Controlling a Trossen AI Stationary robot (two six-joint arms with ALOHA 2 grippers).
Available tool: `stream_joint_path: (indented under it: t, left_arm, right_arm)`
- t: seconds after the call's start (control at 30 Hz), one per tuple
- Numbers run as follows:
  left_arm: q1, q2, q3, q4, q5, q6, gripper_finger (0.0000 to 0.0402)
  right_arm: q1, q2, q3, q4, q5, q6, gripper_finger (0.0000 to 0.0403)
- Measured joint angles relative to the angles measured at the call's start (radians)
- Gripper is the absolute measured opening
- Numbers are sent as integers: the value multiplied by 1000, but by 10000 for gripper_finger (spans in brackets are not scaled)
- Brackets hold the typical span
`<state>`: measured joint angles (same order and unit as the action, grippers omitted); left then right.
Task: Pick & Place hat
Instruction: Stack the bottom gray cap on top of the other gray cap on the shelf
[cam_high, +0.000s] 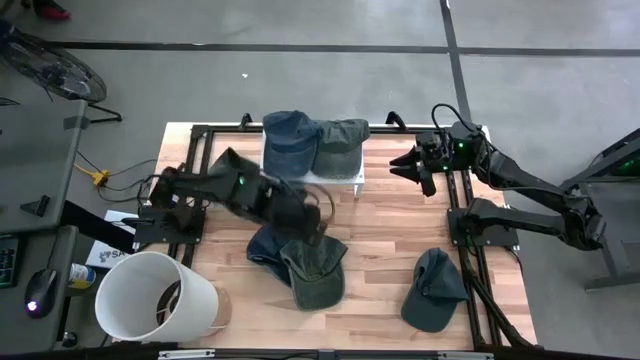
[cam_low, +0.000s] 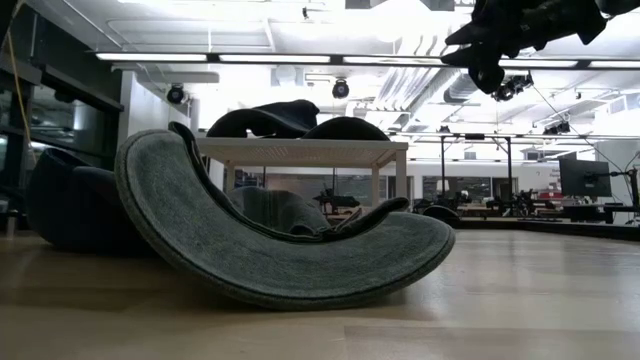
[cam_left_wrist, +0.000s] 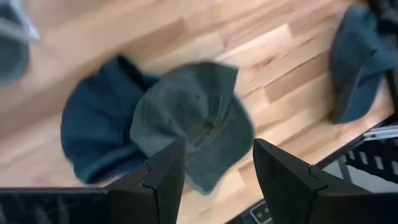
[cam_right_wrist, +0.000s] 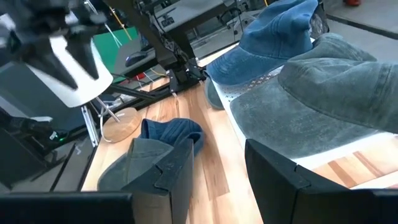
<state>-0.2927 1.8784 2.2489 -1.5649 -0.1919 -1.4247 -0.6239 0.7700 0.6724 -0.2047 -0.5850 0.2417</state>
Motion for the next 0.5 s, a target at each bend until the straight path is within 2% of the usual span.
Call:
stream_joint_path:
  t: [0.2, 0.5]
  left_arm:
    - [-67, 36, -108, 59, 5, -196, 184]
    - [-130, 57, -343, 132, 28, -421, 184]
  right_arm:
    - [0, -11, 0, -11, 2, 1, 138]
    - [0, -32, 0, -53, 10, 20, 138]
